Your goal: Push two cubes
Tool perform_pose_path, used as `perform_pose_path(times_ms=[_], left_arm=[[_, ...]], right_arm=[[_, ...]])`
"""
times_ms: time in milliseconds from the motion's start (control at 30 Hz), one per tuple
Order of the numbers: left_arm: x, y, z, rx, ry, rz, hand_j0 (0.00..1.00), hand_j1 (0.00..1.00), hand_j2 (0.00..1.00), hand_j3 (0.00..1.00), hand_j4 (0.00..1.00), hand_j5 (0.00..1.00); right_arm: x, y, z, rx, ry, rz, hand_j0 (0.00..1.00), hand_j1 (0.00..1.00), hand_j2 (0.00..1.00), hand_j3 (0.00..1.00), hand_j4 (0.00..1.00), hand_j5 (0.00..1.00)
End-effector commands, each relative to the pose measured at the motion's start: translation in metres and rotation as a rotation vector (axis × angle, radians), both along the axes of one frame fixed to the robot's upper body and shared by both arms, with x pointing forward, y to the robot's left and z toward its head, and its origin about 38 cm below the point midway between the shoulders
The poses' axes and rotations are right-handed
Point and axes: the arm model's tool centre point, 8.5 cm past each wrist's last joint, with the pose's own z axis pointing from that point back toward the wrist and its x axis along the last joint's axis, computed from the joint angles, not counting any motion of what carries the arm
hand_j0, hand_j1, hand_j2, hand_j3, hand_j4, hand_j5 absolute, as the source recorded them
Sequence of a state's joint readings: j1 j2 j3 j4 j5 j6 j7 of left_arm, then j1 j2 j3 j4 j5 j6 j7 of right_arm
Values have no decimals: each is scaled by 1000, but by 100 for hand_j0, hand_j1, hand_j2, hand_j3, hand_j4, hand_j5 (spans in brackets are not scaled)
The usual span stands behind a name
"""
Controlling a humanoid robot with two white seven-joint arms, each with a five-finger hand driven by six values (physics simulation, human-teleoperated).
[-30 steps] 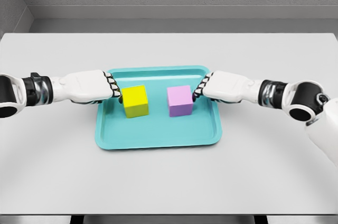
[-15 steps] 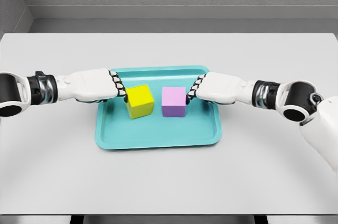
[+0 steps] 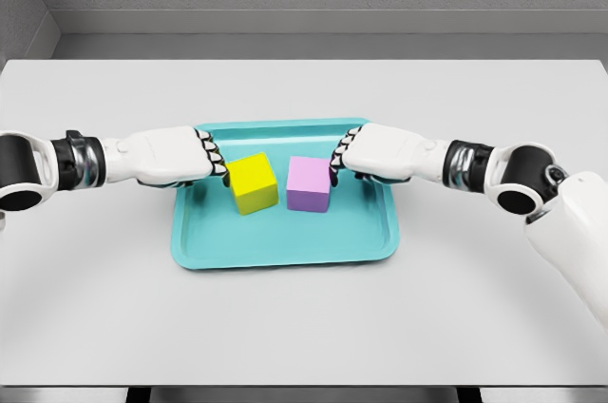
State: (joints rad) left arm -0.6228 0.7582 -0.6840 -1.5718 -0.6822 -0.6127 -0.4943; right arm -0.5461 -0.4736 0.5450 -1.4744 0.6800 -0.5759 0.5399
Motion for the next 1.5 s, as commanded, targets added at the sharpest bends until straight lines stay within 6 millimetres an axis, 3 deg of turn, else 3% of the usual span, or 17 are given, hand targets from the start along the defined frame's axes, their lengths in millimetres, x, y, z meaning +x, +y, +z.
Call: perform_pose_path(times_ms=[0, 200, 400, 633, 1000, 1267, 1467], left_arm=[[2, 5, -4, 3, 12, 18, 68, 68, 68, 68, 68, 68], [12, 16, -4, 13, 17, 58, 68, 68, 68, 68, 68, 68], [14, 5, -5, 0, 21, 45, 68, 68, 68, 68, 68, 68], [15, -4, -6, -14, 23, 31, 68, 68, 68, 68, 68, 68], [15, -10, -4, -22, 21, 22, 68, 68, 68, 68, 68, 68], [15, -10, -4, -21, 20, 23, 68, 68, 68, 68, 68, 68], [17, 0, -7, -12, 31, 47, 68, 68, 68, 68, 68, 68]], right_arm=[[0, 5, -15, -55, 3, 23, 61, 61, 61, 61, 61, 61], [3, 5, -15, -15, 7, 9, 61, 61, 61, 61, 61, 61], [4, 10, -14, 9, 2, 11, 61, 61, 61, 61, 61, 61], [16, -33, -25, 43, 41, -113, 61, 61, 61, 61, 61, 61], [10, -25, -11, 87, 3, -82, 61, 61, 61, 61, 61, 61], [5, -21, -21, 73, 24, -69, 61, 61, 61, 61, 61, 61], [0, -70, 8, 6, -57, -117, 61, 61, 61, 61, 61, 61]])
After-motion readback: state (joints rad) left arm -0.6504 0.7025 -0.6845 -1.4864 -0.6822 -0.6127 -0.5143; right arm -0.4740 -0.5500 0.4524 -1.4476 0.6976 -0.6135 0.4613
